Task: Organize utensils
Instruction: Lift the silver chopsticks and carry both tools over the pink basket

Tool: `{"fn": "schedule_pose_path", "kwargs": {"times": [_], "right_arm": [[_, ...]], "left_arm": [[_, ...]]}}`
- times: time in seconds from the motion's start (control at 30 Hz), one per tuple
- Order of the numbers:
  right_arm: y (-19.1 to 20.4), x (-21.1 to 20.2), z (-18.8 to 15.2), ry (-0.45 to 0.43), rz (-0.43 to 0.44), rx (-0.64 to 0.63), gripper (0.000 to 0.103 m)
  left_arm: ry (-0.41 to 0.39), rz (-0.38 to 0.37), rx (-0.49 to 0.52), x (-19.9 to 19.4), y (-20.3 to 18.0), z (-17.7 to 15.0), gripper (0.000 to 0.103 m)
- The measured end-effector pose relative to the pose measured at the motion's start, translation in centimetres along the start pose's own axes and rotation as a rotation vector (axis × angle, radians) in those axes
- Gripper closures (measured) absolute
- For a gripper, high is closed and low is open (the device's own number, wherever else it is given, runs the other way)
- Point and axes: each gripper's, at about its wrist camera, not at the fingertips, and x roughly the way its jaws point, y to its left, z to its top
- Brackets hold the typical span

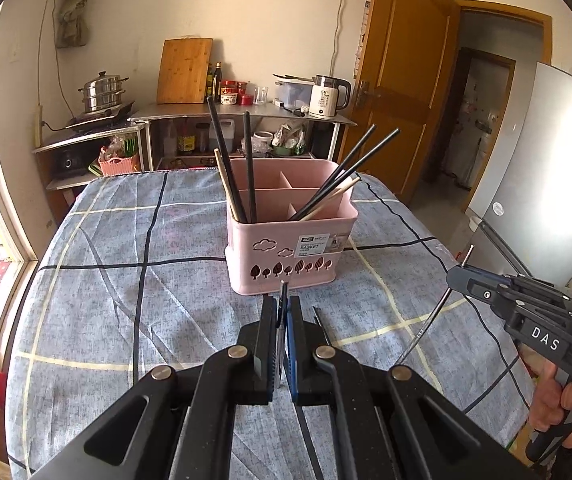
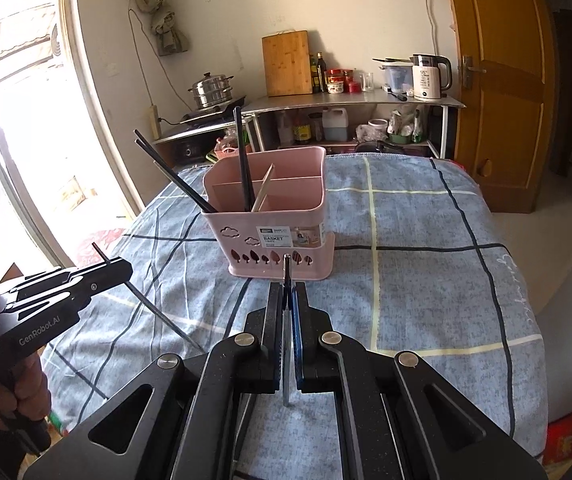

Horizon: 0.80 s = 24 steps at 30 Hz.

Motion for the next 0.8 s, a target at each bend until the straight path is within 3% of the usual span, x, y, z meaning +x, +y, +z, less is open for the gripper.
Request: {"fn": "schedule_pose_path", "kwargs": {"times": [0.4,0.8], "right_arm": [[0.2,-1.8,-1.2,0.006,-0.004,-0.004,0.099],[1.4,-2.8,1.4,-0.075,0.026,-0.032,0.099]], "left_arm": [[0.029,-0.014,-0.002,-1.5,-0.6,-1.5,0.099],[-0.018,-0.016,0.027,-2.9,-1.2,0.8,0.099]]}}
